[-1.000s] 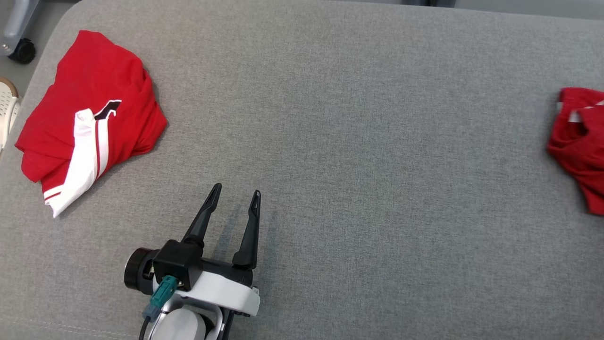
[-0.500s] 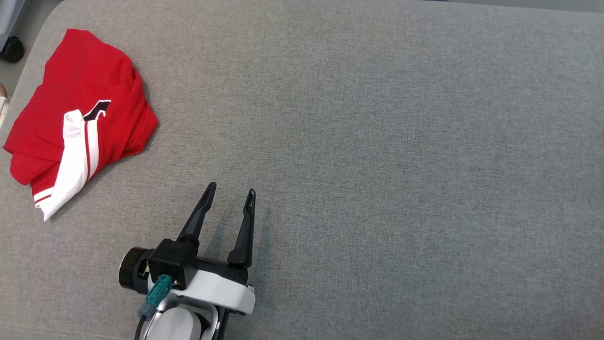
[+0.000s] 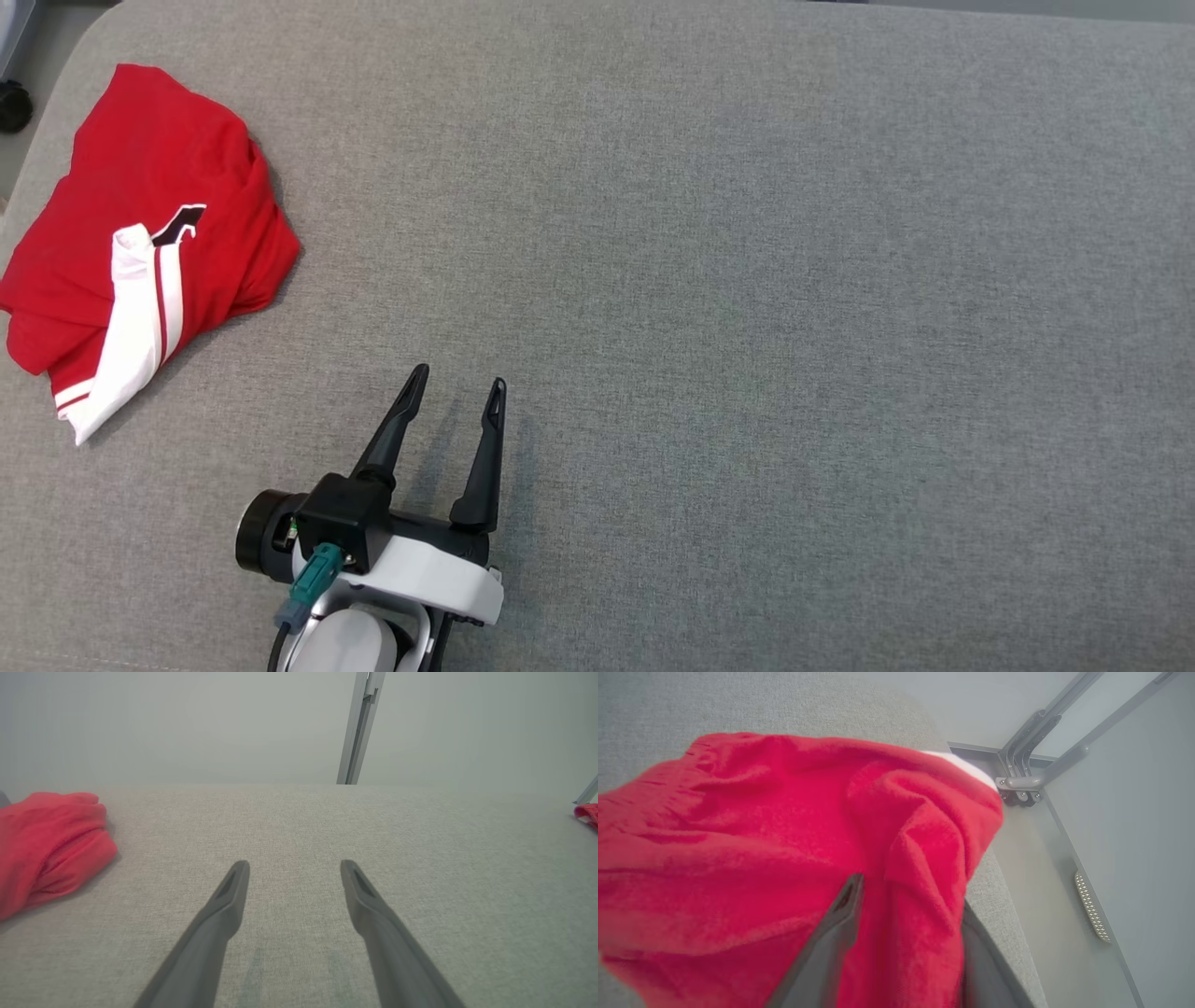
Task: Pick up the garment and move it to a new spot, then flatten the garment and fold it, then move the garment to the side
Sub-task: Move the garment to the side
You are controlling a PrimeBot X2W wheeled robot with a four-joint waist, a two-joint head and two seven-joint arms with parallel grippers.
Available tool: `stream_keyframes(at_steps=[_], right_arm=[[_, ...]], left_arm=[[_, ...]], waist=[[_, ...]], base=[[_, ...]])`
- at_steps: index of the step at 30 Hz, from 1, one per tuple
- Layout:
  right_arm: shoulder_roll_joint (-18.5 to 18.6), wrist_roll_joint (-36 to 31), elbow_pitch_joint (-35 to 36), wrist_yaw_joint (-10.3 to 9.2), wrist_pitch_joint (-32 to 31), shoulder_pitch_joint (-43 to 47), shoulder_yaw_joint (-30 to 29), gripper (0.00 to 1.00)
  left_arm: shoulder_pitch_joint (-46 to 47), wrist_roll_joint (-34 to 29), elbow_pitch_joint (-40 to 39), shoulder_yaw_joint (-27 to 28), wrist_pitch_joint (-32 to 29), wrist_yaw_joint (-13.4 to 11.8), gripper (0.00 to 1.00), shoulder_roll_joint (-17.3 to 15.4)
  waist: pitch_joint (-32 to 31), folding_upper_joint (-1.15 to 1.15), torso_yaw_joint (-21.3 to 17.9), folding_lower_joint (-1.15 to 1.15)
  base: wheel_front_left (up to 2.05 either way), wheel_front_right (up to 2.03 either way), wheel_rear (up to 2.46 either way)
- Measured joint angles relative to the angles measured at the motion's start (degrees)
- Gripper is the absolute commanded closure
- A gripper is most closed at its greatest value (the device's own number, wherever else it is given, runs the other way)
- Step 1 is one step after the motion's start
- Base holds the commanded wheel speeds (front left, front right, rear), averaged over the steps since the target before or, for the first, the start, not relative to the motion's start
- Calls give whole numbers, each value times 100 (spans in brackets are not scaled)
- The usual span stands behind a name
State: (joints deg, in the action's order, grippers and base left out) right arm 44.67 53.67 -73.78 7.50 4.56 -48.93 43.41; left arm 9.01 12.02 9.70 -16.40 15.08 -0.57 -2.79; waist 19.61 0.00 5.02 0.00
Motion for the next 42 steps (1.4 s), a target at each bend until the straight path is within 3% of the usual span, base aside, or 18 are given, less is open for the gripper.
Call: stream_keyframes(at_steps=[16, 24, 35, 42], right_arm=[[59, -862, -4, 0, 191, -243, -277, 0], [-681, -870, 142, 0, 728, -513, -445, 0], [-1346, -605, 1917, 0, 1033, 106, -424, 0], [-1707, -1015, 3420, 0, 1044, 1132, -1396, 0]], left_arm=[[-166, 11, 126, -26, 0, 27, 0, 1], [-277, 80, 111, -1, 0, 0, 0, 0], [-411, 140, -47, 386, 0, -85, 0, 1], [-561, 162, -174, 705, 0, -144, 0, 0]], waist=[[-424, 0, -70, 0], [-727, 0, -91, 0], [-1286, 0, -220, 0], [-1577, 0, -312, 0]], base=[[0, 0, 0], [0, 0, 0], [0, 0, 0], [0, 0, 0]])
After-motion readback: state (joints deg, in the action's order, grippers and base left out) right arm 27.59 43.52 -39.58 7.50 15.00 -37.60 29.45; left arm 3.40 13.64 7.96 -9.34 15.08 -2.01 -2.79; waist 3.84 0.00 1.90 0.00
